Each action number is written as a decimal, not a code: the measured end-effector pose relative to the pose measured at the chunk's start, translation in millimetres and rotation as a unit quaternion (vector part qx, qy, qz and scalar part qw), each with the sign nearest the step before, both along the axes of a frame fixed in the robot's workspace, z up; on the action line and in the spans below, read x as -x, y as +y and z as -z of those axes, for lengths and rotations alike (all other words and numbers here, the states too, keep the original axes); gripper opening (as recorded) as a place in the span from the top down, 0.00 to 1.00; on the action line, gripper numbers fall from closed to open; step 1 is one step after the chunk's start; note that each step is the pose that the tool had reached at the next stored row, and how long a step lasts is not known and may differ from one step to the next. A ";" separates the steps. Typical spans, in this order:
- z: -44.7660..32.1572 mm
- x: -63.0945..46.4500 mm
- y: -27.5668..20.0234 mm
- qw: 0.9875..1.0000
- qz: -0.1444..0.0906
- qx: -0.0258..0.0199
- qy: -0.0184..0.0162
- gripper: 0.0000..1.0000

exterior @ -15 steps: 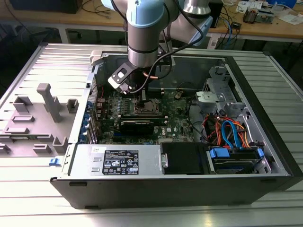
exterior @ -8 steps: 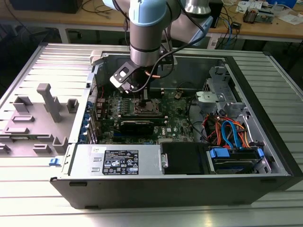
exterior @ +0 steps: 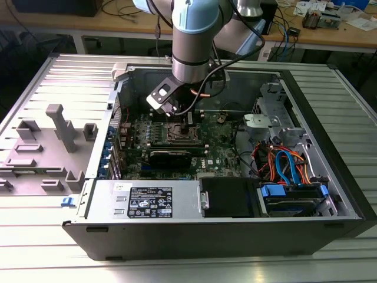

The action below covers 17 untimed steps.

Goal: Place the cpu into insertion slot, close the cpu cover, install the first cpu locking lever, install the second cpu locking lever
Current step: 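Close the cpu cover, then install the first cpu locking lever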

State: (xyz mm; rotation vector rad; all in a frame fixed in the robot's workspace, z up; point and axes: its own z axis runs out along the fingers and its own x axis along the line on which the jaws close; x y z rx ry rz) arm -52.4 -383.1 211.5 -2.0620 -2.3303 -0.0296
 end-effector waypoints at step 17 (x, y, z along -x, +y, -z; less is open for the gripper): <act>0.0 -0.9 0.0 1.000 0.000 0.000 0.000 0.89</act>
